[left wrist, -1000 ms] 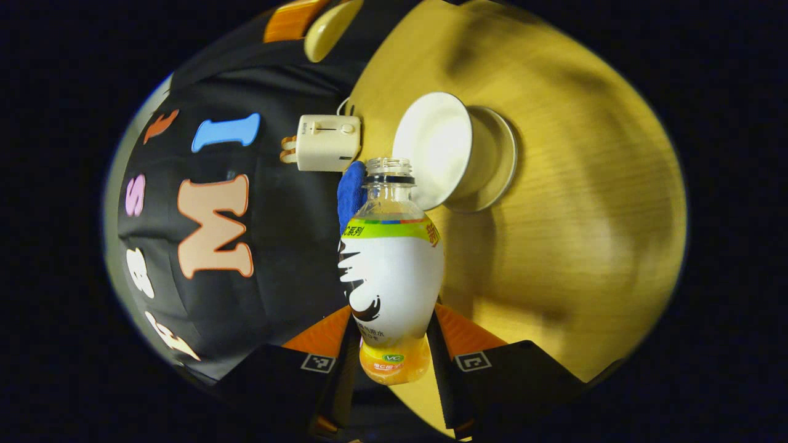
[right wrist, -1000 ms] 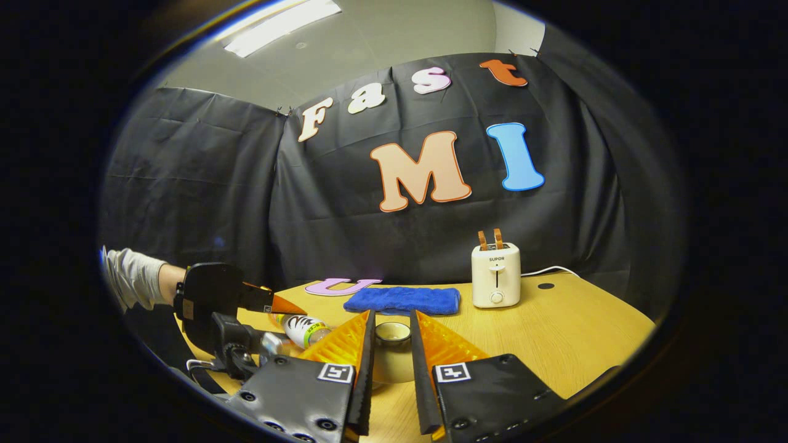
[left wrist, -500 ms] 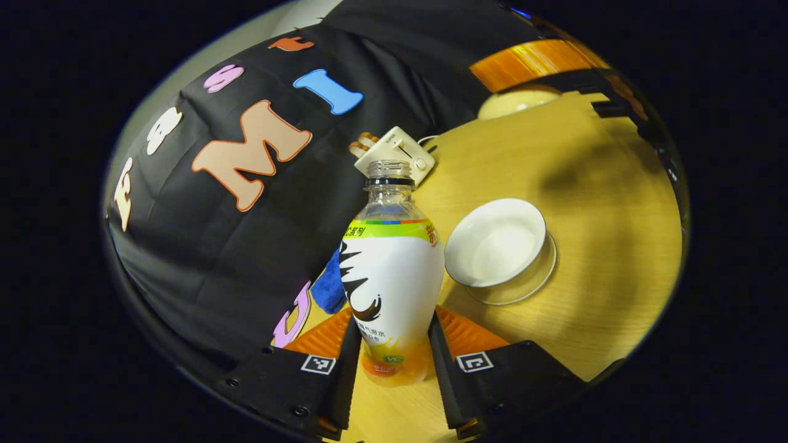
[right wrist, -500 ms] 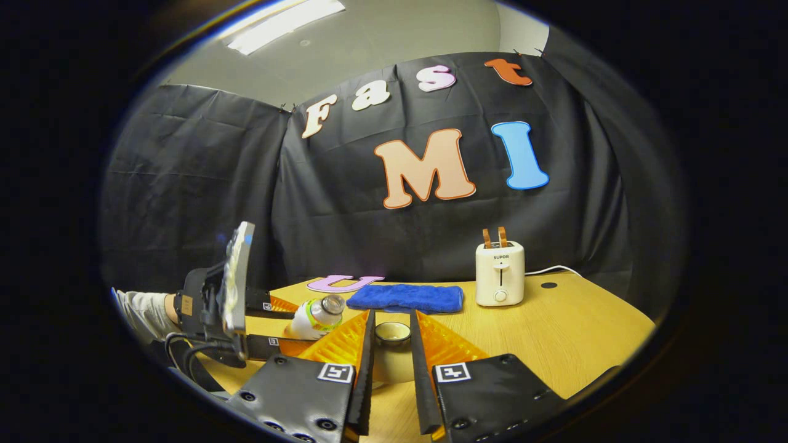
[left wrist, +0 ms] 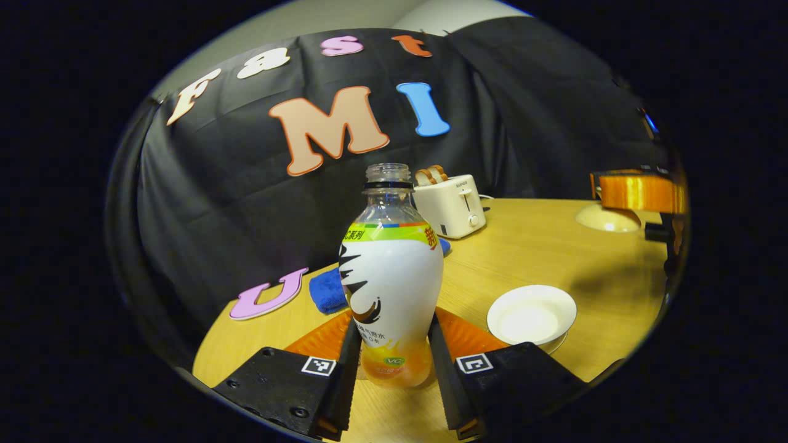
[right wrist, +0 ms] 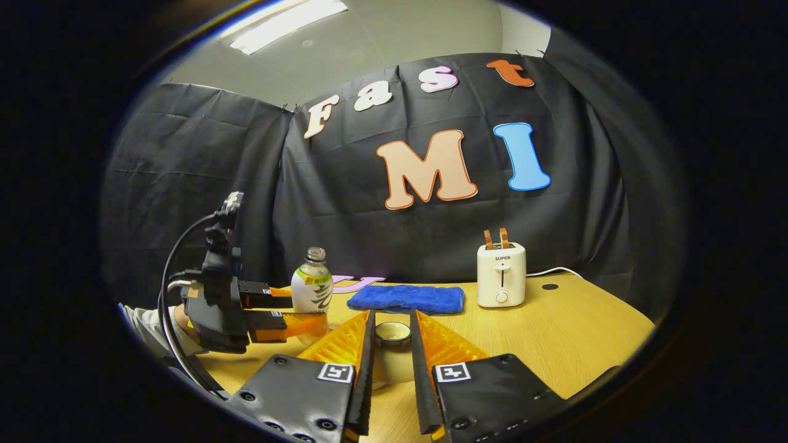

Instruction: Open the teacup lid with one hand, grasp the water bottle and pour water into the teacup with the other hand; after pouring, place the water bottle on the coaster and then close the teacup lid.

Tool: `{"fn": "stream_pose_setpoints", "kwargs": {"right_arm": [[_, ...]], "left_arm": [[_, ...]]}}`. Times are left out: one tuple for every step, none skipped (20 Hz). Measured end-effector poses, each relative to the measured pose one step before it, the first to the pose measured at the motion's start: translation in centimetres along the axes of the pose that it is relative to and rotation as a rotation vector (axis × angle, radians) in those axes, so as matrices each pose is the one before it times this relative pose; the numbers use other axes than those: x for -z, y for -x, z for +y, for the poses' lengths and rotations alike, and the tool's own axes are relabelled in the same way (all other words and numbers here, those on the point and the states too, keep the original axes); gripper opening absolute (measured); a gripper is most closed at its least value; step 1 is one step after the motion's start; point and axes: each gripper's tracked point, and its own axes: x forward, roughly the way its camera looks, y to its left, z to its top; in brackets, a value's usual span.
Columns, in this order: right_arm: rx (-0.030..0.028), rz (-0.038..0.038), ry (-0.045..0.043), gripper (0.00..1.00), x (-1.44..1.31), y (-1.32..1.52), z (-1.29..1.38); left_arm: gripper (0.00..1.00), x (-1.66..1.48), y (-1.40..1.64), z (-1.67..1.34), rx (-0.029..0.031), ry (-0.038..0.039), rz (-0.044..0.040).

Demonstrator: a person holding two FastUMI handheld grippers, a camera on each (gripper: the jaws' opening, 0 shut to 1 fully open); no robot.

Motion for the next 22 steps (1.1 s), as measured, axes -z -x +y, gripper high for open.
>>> {"fn": "stream_pose_setpoints", "kwargs": {"right_arm": [[0.00133,0.00105,-0.00140,0.34,-0.020,0.016,-0.043],[-0.00041,-0.00108,-0.00039,0.34,-0.027,0.072,-0.038],[-0.00112,-0.00052,0.00124,0.34,-0.011,-0.026,0.070],[-0.00035,0.00006,0.00206,0.34,0.033,-0.044,0.050],[-0.00065,0.00184,0.00268,0.34,0.003,-0.029,0.077],[-0.00025,0.00178,0.00290,0.34,0.126,-0.032,-0.044],[0.00078,0.00051,0.00167,0.34,0.019,-0.030,-0.007],[0.00117,0.00007,0.00117,0.34,-0.016,0.043,-0.008],[0.00157,-0.00033,0.00022,0.34,0.012,-0.011,-0.086],[0.00118,-0.00042,-0.00109,0.34,-0.033,0.033,-0.080],[0.00195,-0.00087,-0.00167,0.34,-0.031,0.042,-0.134],[0.00352,-0.00121,-0.00238,0.34,-0.108,0.073,-0.173],[0.00189,0.00026,-0.00151,0.34,-0.043,0.043,-0.081],[0.00264,0.00019,-0.00124,0.34,0.005,-0.034,-0.108],[0.00177,-0.00114,-0.00041,0.33,-0.056,0.011,-0.089],[0.00316,-0.00039,-0.00196,0.34,-0.014,0.002,-0.122],[0.00109,0.00065,-0.00383,0.34,0.022,-0.054,-0.122],[0.00016,0.00237,-0.00298,0.34,0.113,-0.024,0.037],[0.00113,0.00108,0.00030,0.34,0.044,-0.067,-0.020],[0.00083,-0.00009,0.00217,0.33,-0.030,0.070,-0.039],[0.00003,0.00060,0.00072,0.34,-0.005,-0.016,-0.003],[-0.00168,0.00157,-0.00082,0.34,0.118,-0.056,0.062]], "left_arm": [[0.56,-0.277,-0.186,0.415,-0.00624,0.04110,-0.02677],[0.56,-0.385,-0.154,0.739,-0.02518,0.02090,-0.01848],[0.55,-0.375,-0.211,0.953,-0.02446,0.00554,-0.02151],[0.55,-0.161,-0.109,0.734,-0.01899,0.00740,-0.01334],[0.56,-0.387,-0.290,0.153,-0.00483,0.01571,-0.01104],[0.55,-0.095,-0.328,0.226,-0.01145,0.01571,-0.00779],[0.55,0.030,-0.433,0.328,-0.01477,0.01632,-0.00731],[0.55,0.106,-0.470,0.490,-0.01852,0.01261,-0.00207],[0.55,0.106,-0.404,0.165,-0.01071,0.01320,0.00633],[0.55,0.260,-0.509,0.145,-0.00790,0.00834,0.00742],[0.55,0.229,-0.581,0.303,-0.00981,0.00572,0.00268],[0.56,0.264,-0.324,0.516,-0.01958,0.00330,0.00485],[0.57,-0.073,-0.350,0.371,-0.01085,0.01024,-0.00913],[0.55,0.258,-0.301,0.084,-0.00799,0.01330,0.00460],[0.55,0.285,-0.243,-0.085,0.00089,0.01174,0.00413],[0.55,0.120,-0.171,-0.044,-0.00220,0.00399,0.00100],[0.56,0.292,-0.168,0.140,-0.00400,0.00009,0.00587],[0.56,0.202,-0.124,0.102,-0.00469,-0.00036,0.00354],[0.56,0.080,-0.098,0.048,-0.00081,0.00451,-0.00029],[0.57,0.178,-0.008,-0.136,0.00238,0.00289,0.00828],[0.58,0.450,-0.111,-0.172,0.00364,0.00361,0.00771],[0.58,0.297,-0.010,0.122,-0.00305,0.00443,0.00724]]}}
